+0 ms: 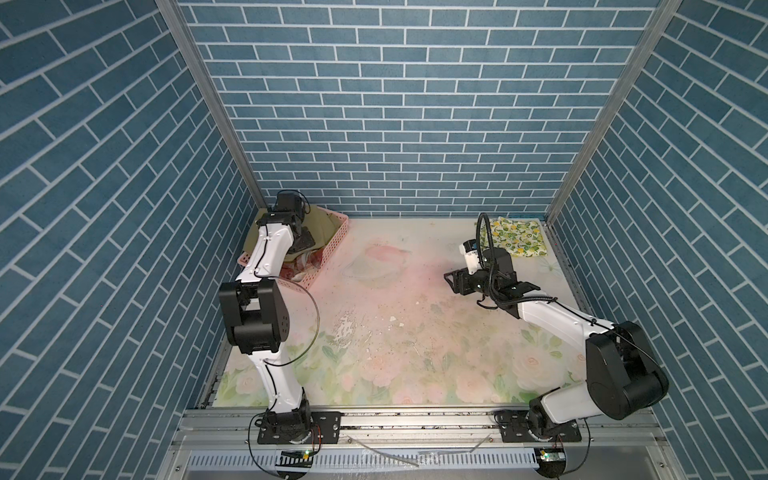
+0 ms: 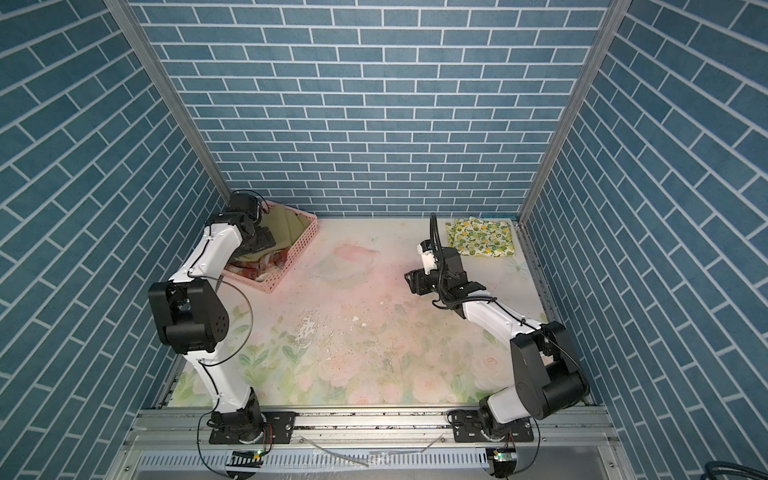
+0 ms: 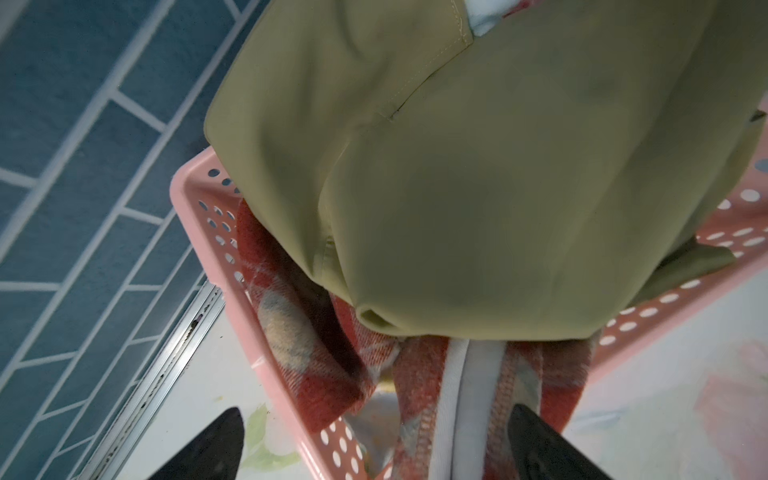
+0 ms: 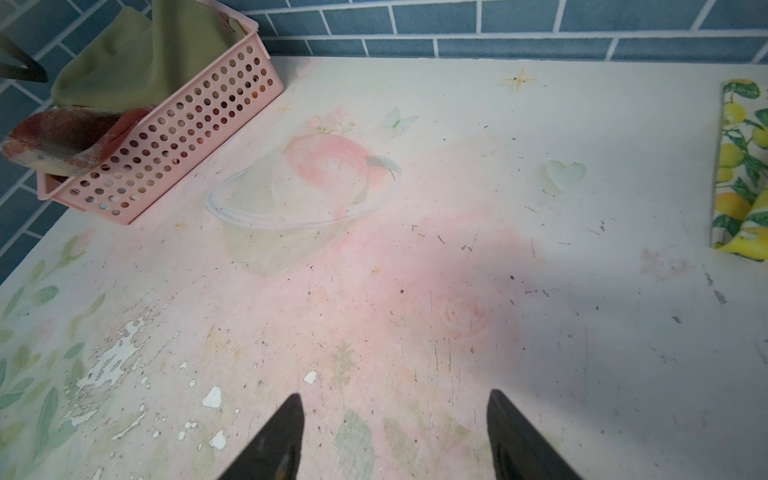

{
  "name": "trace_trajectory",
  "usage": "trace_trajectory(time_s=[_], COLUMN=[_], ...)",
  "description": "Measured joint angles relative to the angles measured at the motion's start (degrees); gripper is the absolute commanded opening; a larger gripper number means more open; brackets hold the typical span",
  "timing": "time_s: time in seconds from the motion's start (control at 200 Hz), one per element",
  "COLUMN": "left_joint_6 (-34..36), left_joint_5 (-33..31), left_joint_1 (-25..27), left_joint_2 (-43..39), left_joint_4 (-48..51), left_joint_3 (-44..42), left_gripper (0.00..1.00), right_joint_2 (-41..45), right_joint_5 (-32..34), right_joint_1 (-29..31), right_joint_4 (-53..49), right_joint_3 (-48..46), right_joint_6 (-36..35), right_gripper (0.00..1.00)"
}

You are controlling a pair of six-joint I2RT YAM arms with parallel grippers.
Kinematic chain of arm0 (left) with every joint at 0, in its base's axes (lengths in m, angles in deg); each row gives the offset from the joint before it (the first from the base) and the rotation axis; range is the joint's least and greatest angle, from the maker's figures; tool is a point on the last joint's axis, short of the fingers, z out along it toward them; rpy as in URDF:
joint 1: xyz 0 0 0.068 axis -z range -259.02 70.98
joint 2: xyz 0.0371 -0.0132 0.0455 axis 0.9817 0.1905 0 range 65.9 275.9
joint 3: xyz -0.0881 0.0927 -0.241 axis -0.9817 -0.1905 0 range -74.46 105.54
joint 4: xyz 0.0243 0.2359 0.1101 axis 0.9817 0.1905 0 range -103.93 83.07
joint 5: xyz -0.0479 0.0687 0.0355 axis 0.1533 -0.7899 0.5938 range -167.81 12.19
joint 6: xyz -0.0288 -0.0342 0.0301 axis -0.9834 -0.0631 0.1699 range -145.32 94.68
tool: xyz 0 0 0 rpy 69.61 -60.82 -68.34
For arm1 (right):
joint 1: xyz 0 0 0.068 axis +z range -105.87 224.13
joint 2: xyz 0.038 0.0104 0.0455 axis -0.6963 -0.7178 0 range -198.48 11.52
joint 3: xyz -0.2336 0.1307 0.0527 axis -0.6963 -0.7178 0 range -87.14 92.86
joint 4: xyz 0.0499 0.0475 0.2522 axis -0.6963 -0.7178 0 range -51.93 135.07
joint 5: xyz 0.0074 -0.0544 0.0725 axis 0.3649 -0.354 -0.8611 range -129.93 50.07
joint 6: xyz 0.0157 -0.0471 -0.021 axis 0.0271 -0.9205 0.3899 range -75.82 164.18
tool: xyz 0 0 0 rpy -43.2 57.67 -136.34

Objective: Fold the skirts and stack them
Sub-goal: 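Grasp the olive skirt in the pink basket with the left gripper while the right withdraws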

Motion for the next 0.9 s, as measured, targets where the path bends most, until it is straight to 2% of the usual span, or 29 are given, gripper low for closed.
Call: trace_trajectory(time_s=[0.16, 0.205, 0.265, 0.31, 0.41, 0.44, 0.47, 0.7, 0.9], left_joint_6=[-1.84, -2.69, -3.82, -5.16, -6.27, -6.51, -6.78, -7.45, -5.05], left_joint_5=[1.22, 1.92, 3.34, 4.68, 7.41, 8.00, 8.44, 10.69, 12.79], left_joint_1=[-1.70, -2.27, -3.04, -3.56, -4.22, -4.28, -4.28, -4.26, -2.27], left_joint_2=[5.20, 6.38, 7.98, 9.42, 12.98, 13.88, 14.49, 11.41, 0.37], left_joint_4=[-3.06, -4.59, -6.73, -8.24, -10.27, -10.69, -11.17, -13.44, -17.22], left_joint_3=[2.60, 2.60, 2.62, 3.04, 5.49, 6.34, 6.86, 7.06, 7.04], left_gripper=[0.97, 0.95, 0.86, 0.70, 0.15, 0.05, 0.00, 0.00, 0.00], right_joint_2=[0.31, 0.28, 0.26, 0.26, 0.26, 0.26, 0.26, 0.20, 0.17], right_joint_5=[-0.72, -1.11, -1.51, -1.57, -1.53, -1.51, -1.49, -1.49, -1.18], right_joint_1=[0.02, 0.04, 0.09, 0.11, 0.15, 0.15, 0.15, 0.24, 0.24], right_joint_4=[1.07, 1.40, 1.60, 1.70, 1.79, 1.77, 1.79, 1.88, 1.90], right_joint_3=[-0.15, -0.31, -0.35, -0.35, -0.35, -0.35, -0.35, -0.48, -0.48], right_joint_6=[-0.63, -0.61, -0.61, -0.61, -0.66, -0.63, -0.63, -0.63, -0.59], right_gripper=[0.68, 0.68, 0.68, 0.68, 0.67, 0.67, 0.67, 0.66, 0.66])
